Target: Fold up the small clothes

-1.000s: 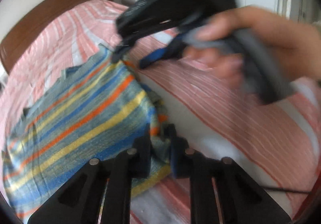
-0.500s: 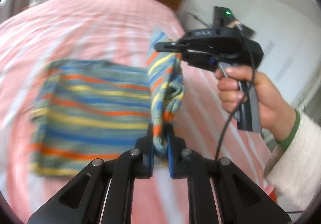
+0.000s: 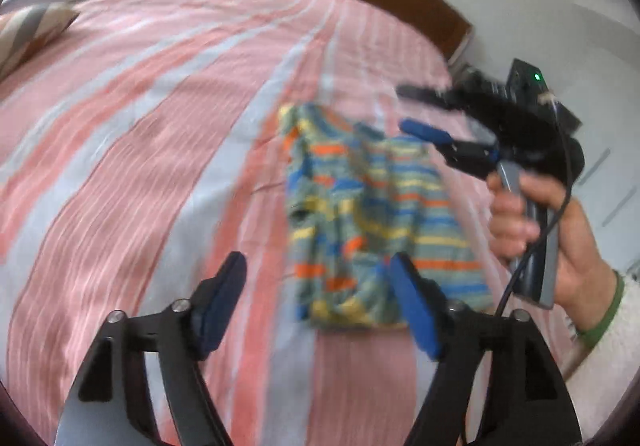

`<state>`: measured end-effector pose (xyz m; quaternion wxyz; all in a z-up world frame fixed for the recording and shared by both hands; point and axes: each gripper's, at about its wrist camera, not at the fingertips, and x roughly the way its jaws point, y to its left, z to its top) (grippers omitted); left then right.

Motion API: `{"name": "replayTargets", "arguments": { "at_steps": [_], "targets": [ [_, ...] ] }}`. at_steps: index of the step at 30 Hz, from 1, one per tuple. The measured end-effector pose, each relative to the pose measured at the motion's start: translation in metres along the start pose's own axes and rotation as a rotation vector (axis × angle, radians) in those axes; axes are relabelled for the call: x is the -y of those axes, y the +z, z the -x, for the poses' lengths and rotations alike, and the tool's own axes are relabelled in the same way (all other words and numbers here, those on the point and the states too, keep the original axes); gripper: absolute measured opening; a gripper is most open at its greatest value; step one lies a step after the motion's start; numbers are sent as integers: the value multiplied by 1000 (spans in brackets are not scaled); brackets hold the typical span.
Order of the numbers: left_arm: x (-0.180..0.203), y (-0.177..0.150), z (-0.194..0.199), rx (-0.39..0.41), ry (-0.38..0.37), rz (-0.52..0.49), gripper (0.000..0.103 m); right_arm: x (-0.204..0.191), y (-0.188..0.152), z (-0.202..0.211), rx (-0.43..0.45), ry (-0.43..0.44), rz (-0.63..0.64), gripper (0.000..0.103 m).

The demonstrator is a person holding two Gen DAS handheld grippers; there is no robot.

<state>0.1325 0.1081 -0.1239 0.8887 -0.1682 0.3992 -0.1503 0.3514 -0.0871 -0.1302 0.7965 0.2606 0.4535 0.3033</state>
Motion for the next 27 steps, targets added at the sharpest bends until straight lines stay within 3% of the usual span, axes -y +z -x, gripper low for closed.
{"name": "replayTargets", "arguments": {
  "at_steps": [3,5,7,8,10,11,12,13,14,15,16,17,18,20,23,27],
  "targets": [
    [17,7,-13,-21,35,-85,79,-11,-21,46,-15,-92,151,47],
    [22,11,-28,-34,93,-115,75,-16,-45,72,-25,-79,204,47],
    [10,23,-53,-85,239,-107,43,-14,-76,89,-50,-41,211,48],
    [-2,24,-58,-108,273,-66,35,-9,-96,91,-91,-50,217,48],
    [-23,23,-57,-116,246,44,29,8,-133,77,-177,-182,244,48],
    [-25,23,-57,-120,269,40,15,16,-148,67,-214,-240,251,49],
    [-25,22,-55,-123,282,26,13,19,-159,65,-201,-269,270,49],
    [-24,21,-49,-126,288,18,14,17,-164,69,-163,-276,297,49],
    [-26,21,-44,-129,279,30,23,11,-169,75,-130,-295,322,49],
    [-27,19,-36,-126,269,44,43,6,-170,79,-116,-305,320,49],
    [-27,16,-25,-116,260,52,56,3,-170,87,-93,-299,307,49],
    [-23,12,-12,-95,261,44,77,-1,-171,97,-56,-278,289,49],
    [-20,8,-2,-77,271,28,86,-5,-173,112,-17,-255,279,51],
    [-14,2,9,-75,273,-5,88,-11,-178,136,42,-271,297,63],
    [1,-5,14,-122,238,-43,90,-10,-197,166,81,-359,340,65],
    [19,-19,17,-88,252,-115,98,8,-214,189,115,-487,329,71]
  ]
}}
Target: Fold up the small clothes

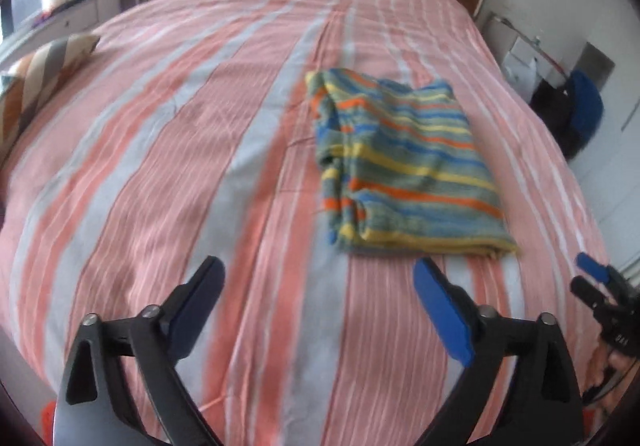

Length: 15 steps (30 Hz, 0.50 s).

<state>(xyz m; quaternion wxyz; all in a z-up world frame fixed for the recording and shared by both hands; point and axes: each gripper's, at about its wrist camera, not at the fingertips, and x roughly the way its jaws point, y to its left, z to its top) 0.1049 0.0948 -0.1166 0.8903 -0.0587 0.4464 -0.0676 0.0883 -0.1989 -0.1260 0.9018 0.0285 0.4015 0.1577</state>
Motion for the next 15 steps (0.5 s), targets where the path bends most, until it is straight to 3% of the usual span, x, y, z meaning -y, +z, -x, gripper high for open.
{"name": "replayTargets", "arguments": {
  "at_steps": [3,7,10,15],
  "targets": [
    [-1,-15,-9,29,37,-12,98,23,-20,10,24,-139,-31,83],
    [-13,-34,-32,46,38,5,98,54,-35,5,6,-257,-118,95],
    [-10,-46,-32,105,36,-43,101,63,-49,-13,-32,-279,-145,103],
    [-3,-47,-35,101,59,-65,102,65,-58,-17,21,-286,-135,103]
  ]
}}
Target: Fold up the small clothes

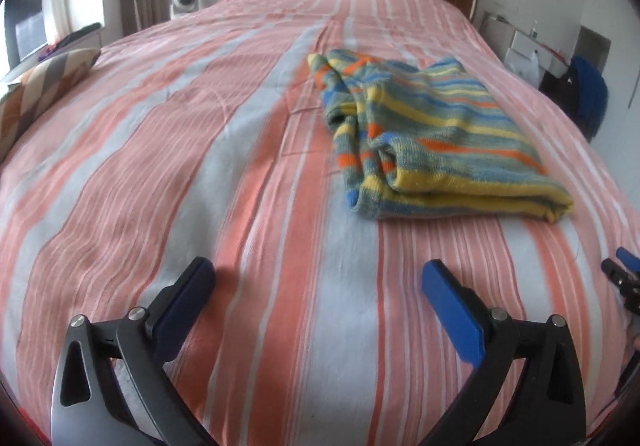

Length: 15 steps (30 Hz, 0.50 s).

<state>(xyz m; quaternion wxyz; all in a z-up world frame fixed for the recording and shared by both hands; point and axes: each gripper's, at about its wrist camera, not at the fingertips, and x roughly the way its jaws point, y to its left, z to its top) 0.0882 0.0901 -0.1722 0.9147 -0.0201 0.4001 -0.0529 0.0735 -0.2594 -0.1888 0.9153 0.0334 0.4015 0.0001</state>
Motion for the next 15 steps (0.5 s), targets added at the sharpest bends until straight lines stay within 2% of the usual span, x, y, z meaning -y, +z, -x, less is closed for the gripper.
{"name": "replayTargets", "arguments": {
  "at_steps": [15],
  "targets": [
    [2,-2,-2,3,15,-18,103,-2,3,-5,2,6,-3,103]
  ]
}}
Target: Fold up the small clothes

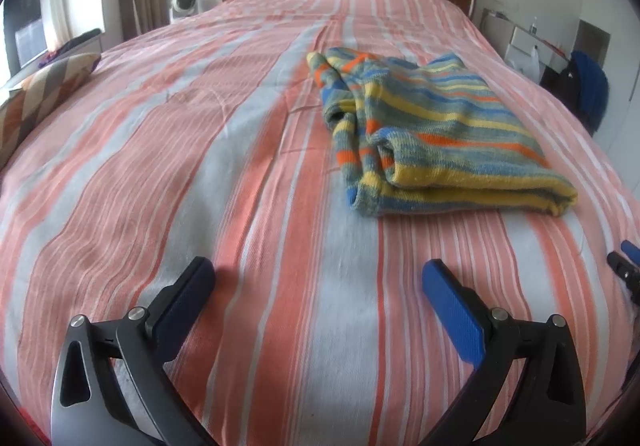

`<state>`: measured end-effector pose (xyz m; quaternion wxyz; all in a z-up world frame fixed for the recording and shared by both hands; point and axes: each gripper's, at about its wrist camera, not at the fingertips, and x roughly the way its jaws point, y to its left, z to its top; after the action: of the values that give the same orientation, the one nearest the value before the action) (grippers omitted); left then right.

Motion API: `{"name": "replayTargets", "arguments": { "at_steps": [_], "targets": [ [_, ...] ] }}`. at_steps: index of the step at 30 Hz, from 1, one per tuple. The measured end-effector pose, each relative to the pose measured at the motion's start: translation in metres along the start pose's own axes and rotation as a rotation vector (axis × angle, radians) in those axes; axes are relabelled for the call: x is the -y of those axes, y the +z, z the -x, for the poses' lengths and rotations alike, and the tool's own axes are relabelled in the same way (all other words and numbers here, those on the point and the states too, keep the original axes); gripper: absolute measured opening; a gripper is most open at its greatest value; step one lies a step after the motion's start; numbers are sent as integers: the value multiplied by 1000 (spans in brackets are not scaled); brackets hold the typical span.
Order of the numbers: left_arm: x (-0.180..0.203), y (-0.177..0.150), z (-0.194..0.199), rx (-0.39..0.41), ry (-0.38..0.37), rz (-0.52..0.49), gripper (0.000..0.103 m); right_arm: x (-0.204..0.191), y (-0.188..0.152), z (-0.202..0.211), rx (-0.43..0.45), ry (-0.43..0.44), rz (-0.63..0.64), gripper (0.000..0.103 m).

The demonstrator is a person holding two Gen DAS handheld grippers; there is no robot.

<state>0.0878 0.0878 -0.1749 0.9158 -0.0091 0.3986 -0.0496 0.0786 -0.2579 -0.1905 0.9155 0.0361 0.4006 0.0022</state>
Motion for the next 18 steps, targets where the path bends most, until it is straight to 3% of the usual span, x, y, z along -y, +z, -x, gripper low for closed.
{"name": "replayTargets", "arguments": {
  "at_steps": [18],
  "targets": [
    [1,0,-1,4,10,-8,103,0,-1,0,0,-1,0,103]
  ]
}}
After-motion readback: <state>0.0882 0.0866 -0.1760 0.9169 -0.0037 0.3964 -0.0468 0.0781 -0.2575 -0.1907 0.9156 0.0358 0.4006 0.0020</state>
